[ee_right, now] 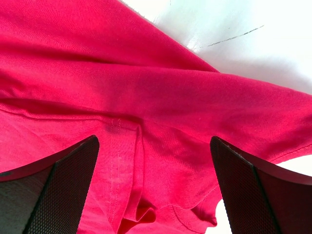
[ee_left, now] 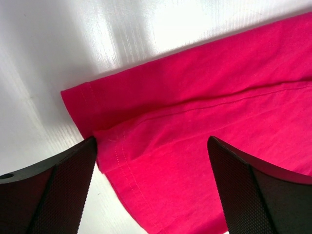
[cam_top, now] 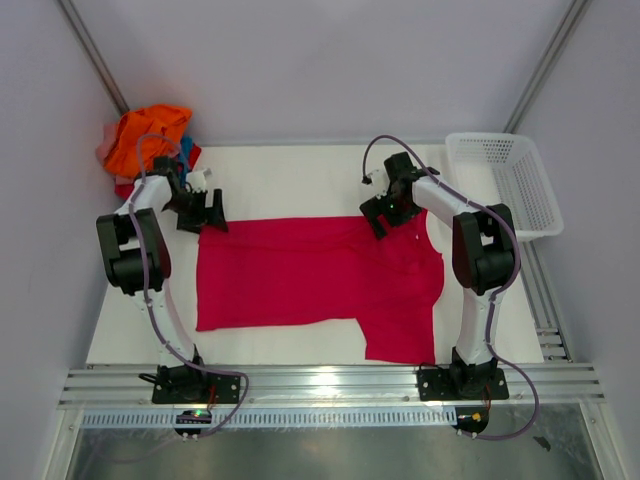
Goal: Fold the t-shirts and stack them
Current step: Fold the flattened tshirt in 1/3 of the way
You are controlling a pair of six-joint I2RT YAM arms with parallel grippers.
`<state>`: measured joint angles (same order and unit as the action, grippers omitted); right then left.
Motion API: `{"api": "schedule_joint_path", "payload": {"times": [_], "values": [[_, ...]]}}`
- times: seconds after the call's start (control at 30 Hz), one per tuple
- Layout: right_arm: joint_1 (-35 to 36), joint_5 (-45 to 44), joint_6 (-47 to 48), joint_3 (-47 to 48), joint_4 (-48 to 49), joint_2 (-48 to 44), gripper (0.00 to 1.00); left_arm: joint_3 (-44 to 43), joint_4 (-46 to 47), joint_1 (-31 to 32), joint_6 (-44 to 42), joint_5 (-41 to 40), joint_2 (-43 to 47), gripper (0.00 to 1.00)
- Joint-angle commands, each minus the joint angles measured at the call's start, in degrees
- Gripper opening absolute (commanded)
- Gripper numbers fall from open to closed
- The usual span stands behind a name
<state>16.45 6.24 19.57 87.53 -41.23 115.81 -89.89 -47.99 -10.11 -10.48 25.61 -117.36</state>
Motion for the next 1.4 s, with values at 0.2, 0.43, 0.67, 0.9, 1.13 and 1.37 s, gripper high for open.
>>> {"api": "schedule_joint_path", "payload": {"times": [0.2,0.43,0.67,0.9,1.13,1.37], "values": [[0.1,1.1,0.4,1.1,-0.3,-0.1,0.99,-4.1,-3.4,-1.2,-1.2,6.7,-2.3,0.56],[0.2,1.1,0.3,1.2,-0.3,0.1,0.99,-8.7,-10.1,-1.9,-3.7,8.9,-3.1,0.0],[0.1,1.3,0.3,1.5,-0.7,0.5,0.99,-16.1,-19.9,-2.1,-8.4,8.1,-3.0,0.0],[0.2,1.3,0.4,1.6,-0.9,0.4,0.99,-13.2,-26.9,-2.1,-18.2,7.4,-2.2,0.0],[0.1,1.1,0.3,2.6,-1.7,1.0,0.99,-13.0,-36.8,-2.1,-30.1,7.4,-2.9,0.0],[0.1,0.8,0.2,3.0,-1.9,0.9,0.99,-14.9,-42.3,-2.0,-34.7,4.4,-3.7,0.03]]}}
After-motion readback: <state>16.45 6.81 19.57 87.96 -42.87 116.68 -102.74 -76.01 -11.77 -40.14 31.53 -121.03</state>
